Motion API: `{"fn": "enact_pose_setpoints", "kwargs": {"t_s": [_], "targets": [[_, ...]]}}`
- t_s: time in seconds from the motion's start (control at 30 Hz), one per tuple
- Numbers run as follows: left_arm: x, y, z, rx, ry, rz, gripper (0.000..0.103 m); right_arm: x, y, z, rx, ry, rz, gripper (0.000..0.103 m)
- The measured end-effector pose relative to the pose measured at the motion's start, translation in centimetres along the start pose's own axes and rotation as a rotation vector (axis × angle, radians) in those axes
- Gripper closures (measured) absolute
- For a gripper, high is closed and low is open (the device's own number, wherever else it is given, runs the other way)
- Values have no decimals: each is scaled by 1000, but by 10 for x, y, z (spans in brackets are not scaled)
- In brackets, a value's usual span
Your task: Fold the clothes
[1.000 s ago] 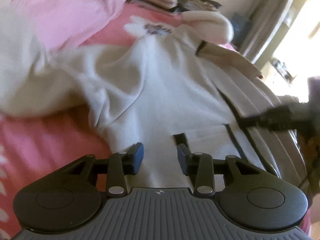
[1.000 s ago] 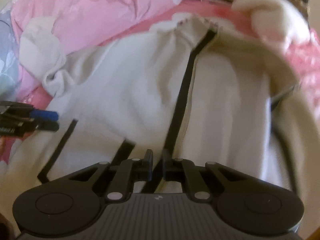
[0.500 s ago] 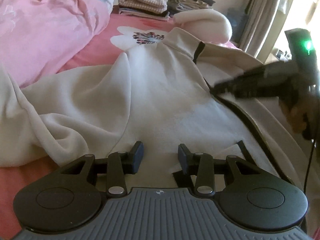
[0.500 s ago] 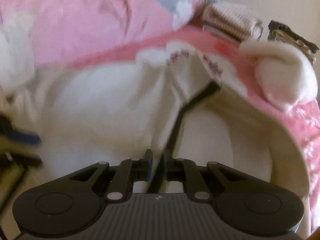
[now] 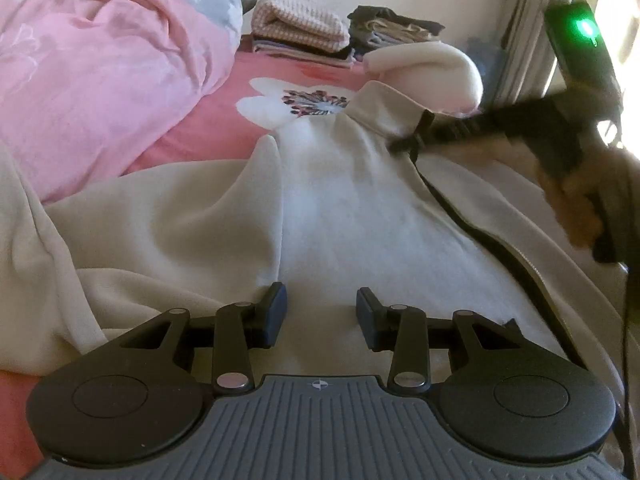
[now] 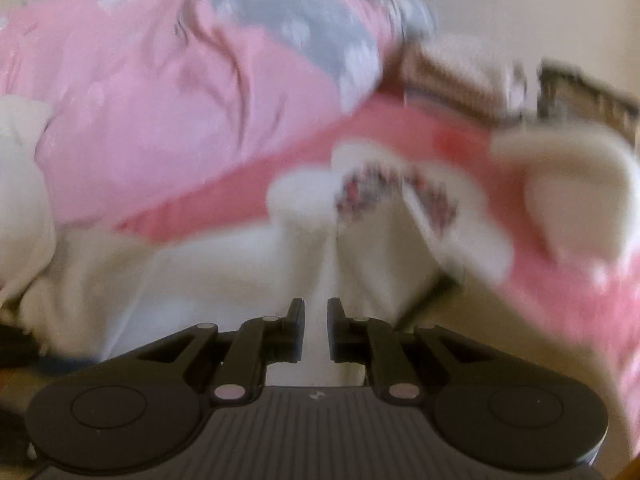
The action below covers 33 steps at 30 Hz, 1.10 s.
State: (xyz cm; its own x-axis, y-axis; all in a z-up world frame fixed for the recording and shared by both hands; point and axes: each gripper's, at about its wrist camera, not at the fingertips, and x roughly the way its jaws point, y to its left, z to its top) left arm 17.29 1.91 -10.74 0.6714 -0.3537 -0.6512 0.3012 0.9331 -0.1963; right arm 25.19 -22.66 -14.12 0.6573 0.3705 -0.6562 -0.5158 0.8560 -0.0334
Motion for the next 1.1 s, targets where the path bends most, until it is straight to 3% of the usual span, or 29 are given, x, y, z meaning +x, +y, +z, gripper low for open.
{"fn": "enact_pose_setpoints", "kwargs": {"t_s": [0.1,0.13,0.2,0.47,0.63,0.73,0.8,0.97,1.03,1.1], "targets": [[1,1,0,-5,-8,-4,64,27,-6,5,-74,-38,-109,92],[1,1,0,-7,-10,-5,64,40,-13,-1,-84,-9,-158,92],[2,2,0,-11,-15,-8,64,64,-33,-10,-49,48,-162,95],[4,4,-1,-22,-28,-18,64,43,-26,8,-35,-40,-115,94],[4,4,-2,-28,-36,-20,64,83,-42,2,-46,15,-170,96],[2,5,-1,-33,-40,-26,64,70,-36,8,-29,13,-189,95],[-3,5,0,-31,-44,-29,64,52,-26,12,-33,-18,-160,94],[-34,9,23,-15,-158,-67,61,29,-6,14,-58,-35,-36,93],[-36,14,40,8,-179,-36,53,38,-6,7,-68,10,-34,93],[-24,24,60,55,-158,47,51,49,-14,-2,-31,63,-21,93]]}}
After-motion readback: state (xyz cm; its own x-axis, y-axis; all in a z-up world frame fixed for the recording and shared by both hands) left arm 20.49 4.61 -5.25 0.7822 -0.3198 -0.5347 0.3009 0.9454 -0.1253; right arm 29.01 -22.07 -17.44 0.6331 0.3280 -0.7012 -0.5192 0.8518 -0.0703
